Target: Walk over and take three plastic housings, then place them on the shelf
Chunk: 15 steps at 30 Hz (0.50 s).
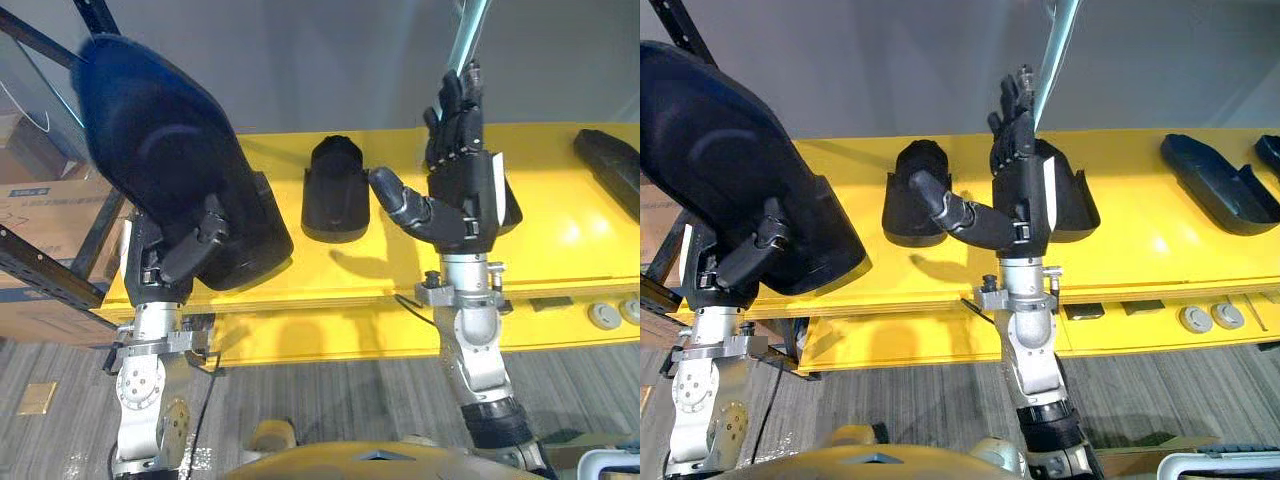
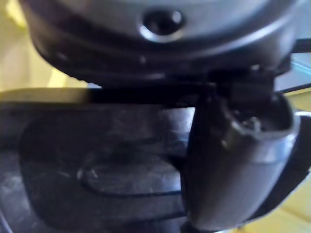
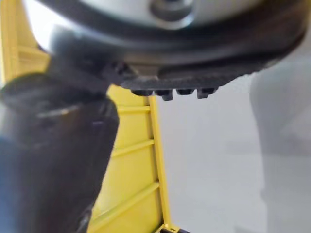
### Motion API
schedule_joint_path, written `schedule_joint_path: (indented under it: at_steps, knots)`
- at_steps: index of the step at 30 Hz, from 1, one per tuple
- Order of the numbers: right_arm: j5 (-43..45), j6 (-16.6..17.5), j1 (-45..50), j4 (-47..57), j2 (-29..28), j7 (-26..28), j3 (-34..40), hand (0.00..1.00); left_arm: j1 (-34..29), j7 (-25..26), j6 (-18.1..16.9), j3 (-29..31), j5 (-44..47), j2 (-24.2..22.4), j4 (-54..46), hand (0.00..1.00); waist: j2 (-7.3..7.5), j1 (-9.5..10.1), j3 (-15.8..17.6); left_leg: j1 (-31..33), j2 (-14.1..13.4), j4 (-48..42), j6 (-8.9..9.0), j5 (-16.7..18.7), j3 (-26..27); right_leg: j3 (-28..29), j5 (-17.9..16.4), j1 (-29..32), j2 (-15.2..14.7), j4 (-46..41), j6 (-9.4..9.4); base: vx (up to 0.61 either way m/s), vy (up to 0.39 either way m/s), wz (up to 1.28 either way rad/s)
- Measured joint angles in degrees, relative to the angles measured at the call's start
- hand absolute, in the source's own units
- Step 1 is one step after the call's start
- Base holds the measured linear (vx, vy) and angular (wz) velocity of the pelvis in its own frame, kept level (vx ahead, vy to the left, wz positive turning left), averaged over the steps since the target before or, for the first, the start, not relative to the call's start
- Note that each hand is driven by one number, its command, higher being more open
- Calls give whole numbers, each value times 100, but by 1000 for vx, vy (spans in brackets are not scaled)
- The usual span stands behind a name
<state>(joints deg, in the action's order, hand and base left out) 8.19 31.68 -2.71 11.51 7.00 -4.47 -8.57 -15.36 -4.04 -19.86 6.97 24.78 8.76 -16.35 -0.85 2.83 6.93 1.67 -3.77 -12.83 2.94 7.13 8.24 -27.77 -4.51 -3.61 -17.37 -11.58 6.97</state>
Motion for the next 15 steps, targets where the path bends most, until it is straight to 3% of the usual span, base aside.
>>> schedule_joint_path:
  at_steps: [2,5,10,13,15]
  knots:
    - [10,1,83,-4,48,-10,125,100,-8,49,0,-244,-80,-134,-6,0,-84,-70,-33,51,-9,67,0,-85,-153,60,191,-244,240,537,5,-42,-49,42]
    - [18,13,65,-10,120,-13,276,100,-172,94,0,-545,-234,-243,-234,0,-155,20,-77,116,-81,265,62,-245,-210,-21,345,-261,396,834,8,-38,-54,15]
    - [183,11,65,-11,224,159,345,100,-389,180,0,-546,-291,-403,-496,0,-254,49,-130,115,-172,335,117,-342,-180,-33,296,-241,490,818,-44,-13,-40,4]
    - [410,8,184,-15,220,328,363,100,-548,215,0,-511,-280,-435,-522,0,-250,92,-114,352,-217,-330,71,-315,-46,1,146,-232,428,594,-72,-4,-3,-2]
    - [404,-8,296,-56,219,466,390,100,-556,218,0,-425,-238,-461,-522,0,-257,149,-105,294,-307,-325,-13,-370,19,35,57,-260,403,460,-160,-9,-7,-2]
